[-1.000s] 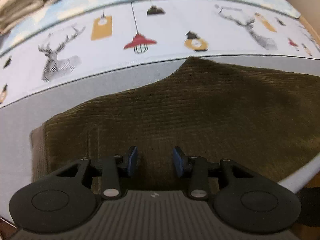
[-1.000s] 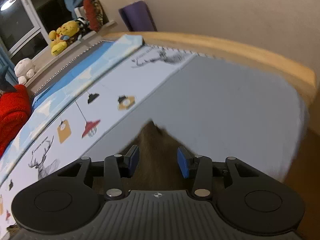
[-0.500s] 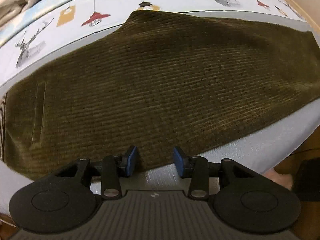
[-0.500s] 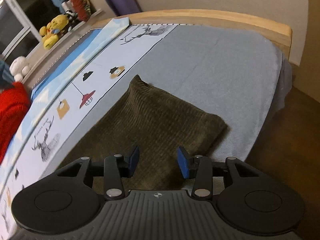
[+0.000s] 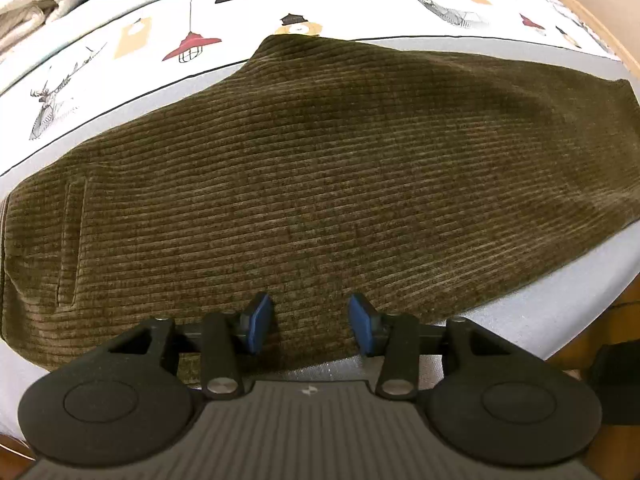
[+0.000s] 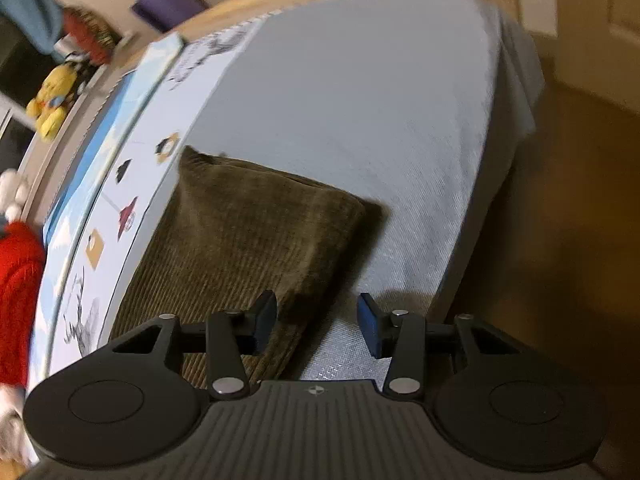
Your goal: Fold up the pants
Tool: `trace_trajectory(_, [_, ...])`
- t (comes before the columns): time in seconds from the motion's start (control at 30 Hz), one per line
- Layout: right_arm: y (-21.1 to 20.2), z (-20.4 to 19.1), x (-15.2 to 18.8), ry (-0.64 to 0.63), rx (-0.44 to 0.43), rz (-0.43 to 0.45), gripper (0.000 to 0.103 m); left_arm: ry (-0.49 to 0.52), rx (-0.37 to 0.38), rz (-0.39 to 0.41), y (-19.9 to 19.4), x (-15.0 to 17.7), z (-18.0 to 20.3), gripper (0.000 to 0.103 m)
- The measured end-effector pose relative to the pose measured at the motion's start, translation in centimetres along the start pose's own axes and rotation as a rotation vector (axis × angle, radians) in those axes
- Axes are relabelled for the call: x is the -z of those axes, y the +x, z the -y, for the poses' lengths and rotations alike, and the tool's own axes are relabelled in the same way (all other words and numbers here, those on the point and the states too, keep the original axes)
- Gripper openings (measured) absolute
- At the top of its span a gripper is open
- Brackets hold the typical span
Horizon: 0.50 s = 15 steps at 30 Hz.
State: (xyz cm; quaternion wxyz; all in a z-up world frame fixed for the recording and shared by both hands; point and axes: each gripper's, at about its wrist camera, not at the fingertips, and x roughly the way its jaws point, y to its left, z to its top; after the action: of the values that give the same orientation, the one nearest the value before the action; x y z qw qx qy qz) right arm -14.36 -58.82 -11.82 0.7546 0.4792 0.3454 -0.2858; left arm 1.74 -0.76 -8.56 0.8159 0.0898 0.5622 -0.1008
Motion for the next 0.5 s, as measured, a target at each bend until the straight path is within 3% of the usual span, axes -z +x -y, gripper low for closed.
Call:
trace_trajectory(0.2, [1.1,0.0,-0.8,0.056,-0.027,0.024,0.047,0.004,-0.005,-0.002,0.3,0.0,-0.1,0.052])
trace_trajectory(0.4, [2.0,-0.7,-0.9,0.048,0.032,0.042,0.047,-0.001,0.003,-0.002,0.3,0.3,-0.6,0.054])
trace_trajectory(0.43, [2.1,-1.0,-0.8,0.045,0.034,0.046,0.046,-0.002,0.004,-0.002,0.3,0.3,-0.6,0.054])
trace_trajectory(0.5, [2.1,-1.5,-0.7,0.037,0.045,0.056,0.033,-0.005,0.006,-0.003,0.2,0.3,-0.7,0.054])
